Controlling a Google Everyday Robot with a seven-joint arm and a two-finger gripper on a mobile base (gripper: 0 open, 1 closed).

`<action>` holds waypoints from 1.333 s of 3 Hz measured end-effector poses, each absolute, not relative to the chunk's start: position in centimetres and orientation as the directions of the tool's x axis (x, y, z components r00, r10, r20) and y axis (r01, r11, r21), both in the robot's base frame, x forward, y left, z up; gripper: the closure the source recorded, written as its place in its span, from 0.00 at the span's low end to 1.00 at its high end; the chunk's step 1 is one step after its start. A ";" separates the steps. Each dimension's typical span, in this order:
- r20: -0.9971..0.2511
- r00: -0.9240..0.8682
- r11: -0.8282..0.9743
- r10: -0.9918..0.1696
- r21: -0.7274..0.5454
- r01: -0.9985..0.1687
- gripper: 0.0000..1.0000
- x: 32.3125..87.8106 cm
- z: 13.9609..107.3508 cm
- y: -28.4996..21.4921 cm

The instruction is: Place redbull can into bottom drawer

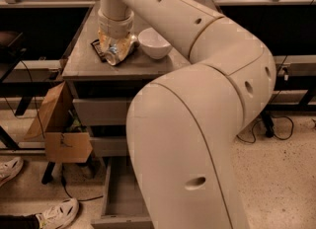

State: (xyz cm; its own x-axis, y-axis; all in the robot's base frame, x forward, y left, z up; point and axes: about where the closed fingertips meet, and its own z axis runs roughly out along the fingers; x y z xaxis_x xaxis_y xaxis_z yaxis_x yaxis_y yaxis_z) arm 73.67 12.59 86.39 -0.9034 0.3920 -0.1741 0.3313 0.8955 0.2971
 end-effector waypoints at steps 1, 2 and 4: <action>-0.165 -0.908 0.902 0.385 0.274 0.333 0.87 73.5 85.8 12.7; -0.158 -0.913 0.908 0.376 0.257 0.330 1.00 73.5 85.7 12.9; -0.137 -0.927 0.924 0.350 0.210 0.318 1.00 73.3 85.2 13.3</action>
Offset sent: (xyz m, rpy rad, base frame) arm -0.0061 0.0059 -0.0300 -0.1113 0.1196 0.0265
